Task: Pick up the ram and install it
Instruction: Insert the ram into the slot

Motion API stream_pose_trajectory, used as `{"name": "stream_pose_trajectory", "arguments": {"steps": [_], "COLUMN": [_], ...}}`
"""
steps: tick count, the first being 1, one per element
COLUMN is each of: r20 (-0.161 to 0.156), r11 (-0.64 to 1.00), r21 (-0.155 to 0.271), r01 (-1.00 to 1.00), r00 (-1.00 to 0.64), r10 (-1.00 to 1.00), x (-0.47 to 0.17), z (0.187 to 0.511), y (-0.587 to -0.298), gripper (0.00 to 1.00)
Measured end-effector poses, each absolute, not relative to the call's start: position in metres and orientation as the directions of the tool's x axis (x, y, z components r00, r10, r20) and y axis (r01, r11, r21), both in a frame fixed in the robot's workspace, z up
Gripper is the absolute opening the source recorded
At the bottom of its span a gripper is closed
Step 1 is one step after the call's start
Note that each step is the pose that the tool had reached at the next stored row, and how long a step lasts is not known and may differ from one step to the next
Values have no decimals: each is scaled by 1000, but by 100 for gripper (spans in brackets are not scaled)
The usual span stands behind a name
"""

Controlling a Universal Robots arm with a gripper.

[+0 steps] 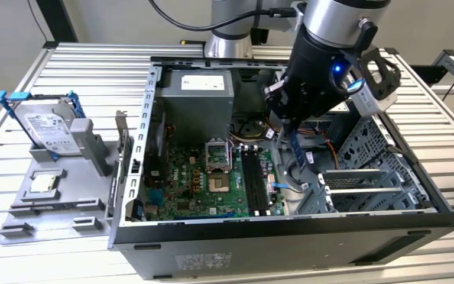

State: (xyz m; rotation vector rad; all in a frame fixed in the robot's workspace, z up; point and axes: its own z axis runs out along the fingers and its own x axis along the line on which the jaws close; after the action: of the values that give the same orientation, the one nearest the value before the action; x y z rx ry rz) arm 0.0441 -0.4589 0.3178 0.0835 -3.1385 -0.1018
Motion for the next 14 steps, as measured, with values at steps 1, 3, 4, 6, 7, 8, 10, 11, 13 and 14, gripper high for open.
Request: {"name": "stream_pose_trajectory", "arguments": {"steps": [1, 3, 4, 6, 7, 8, 10, 11, 13, 14], "r20": [-2, -2, -2, -2, -3, -4, -8, -12, -13, -13], "r11": [997, 997, 997, 998, 998, 999, 999, 1000, 1000, 1000], "r21": [65, 64, 64, 60, 55, 46, 30, 24, 18, 14], "r01": [-50, -45, -41, -23, -18, -17, -17, -17, -16, -16], "r00": [-999, -999, -999, -1000, -1000, -1000, -1000, -1000, -1000, -1000], "r10": [-50, -45, -41, -22, -18, -17, -17, -17, -16, -16], "x": [44, 44, 44, 43, 43, 43, 43, 43, 41, 41], "z": [316, 312, 311, 308, 307, 307, 306, 305, 303, 301], "y": [-459, -459, -459, -459, -459, -458, -455, -454, -451, -449], "gripper": [0, 0, 0, 0, 0, 0, 0, 0, 0, 0]}}
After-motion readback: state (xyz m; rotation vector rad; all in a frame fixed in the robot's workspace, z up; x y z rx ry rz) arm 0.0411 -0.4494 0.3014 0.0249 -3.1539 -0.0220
